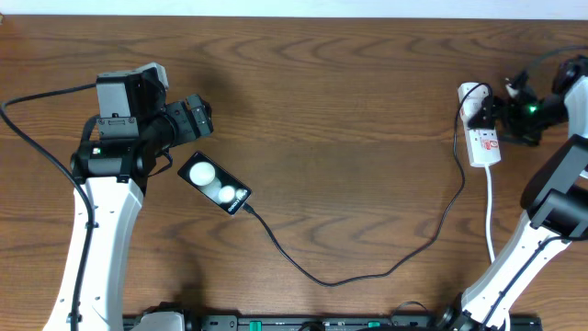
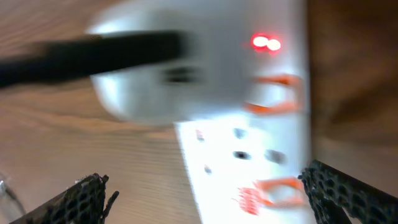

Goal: Plug charger to phone and switch on socket

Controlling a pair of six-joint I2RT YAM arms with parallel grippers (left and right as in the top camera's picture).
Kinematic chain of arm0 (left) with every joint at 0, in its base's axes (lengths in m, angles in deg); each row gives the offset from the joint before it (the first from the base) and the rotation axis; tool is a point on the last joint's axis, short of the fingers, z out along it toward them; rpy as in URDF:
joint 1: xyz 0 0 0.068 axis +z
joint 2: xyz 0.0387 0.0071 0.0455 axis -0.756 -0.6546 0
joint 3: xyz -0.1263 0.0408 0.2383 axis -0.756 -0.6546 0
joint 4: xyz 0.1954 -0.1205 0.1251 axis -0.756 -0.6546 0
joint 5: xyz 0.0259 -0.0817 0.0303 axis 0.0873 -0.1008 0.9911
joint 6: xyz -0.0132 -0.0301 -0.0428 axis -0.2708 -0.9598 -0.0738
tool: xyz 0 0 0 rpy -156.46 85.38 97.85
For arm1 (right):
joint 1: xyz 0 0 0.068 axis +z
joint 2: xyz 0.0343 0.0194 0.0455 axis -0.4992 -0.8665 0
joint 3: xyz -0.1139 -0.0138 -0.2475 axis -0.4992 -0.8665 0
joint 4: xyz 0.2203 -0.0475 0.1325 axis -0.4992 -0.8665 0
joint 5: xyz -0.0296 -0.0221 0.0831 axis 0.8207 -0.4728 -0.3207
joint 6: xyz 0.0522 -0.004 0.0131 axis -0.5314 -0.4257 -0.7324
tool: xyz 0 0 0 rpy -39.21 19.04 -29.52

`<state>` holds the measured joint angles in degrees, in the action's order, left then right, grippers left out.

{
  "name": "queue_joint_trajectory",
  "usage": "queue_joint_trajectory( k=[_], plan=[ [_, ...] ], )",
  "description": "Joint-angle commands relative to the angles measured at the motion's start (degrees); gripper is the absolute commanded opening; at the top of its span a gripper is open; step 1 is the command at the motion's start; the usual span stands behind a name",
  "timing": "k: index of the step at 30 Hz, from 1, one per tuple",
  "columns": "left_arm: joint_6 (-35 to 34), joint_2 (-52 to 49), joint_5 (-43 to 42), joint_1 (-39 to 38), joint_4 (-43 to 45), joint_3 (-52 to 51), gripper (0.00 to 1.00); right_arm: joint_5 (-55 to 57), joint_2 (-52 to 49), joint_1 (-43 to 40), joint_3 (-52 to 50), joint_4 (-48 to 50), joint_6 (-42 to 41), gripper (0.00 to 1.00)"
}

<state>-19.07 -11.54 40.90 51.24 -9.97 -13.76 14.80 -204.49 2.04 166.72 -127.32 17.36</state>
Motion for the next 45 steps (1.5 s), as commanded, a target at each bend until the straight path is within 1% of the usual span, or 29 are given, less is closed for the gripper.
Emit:
queue_joint_trajectory(
  k=[1,6,10,14,17,18,20,24,29,45],
  plan=[
    [1.01,0.09,0.61,-0.07,0.0,0.9,0.95,4.98,-0.35,-2.47,5.29,-2.05,-3.85,0.99],
    [1.01,0.09,0.61,-0.07,0.02,0.9,0.95,4.94,1.31,-3.58,10.45,-6.25,-4.02,0.99],
    [1.01,0.09,0.61,-0.07,0.0,0.87,0.95,4.59,5.42,-3.15,12.35,-8.17,-4.42,0.99],
    [1.01,0.09,0.61,-0.07,0.02,0.9,0.95,4.5,11.85,-2.27,12.39,-8.83,-5.79,0.99],
    [1.01,0.09,0.61,-0.07,0.02,0.9,0.95,4.48,17.46,-1.7,12.39,-9.05,-8.68,0.99],
    [0.98,0.09,0.61,-0.07,0.0,0.9,0.95,3.8,20.41,-1.42,12.39,-9.55,-11.76,0.99],
    [0.98,0.09,0.61,-0.07,0.0,0.9,0.95,2.99,23.74,-1.22,12.39,-10.1,-14.69,0.99],
    [0.98,0.09,0.61,-0.07,0.0,0.9,0.95,3.1,28.57,-1.27,12.39,-10.08,-14.88,0.99],
    [1.01,0.09,0.61,-0.07,0.0,0.9,0.95,3.21,31.04,-1.29,12.39,-10.08,-14.88,0.99],
    [0.98,0.09,0.57,-0.11,0.0,0.9,0.95,3.21,30.99,-1.29,12.39,-10.08,-14.88,0.99]
  ],
)
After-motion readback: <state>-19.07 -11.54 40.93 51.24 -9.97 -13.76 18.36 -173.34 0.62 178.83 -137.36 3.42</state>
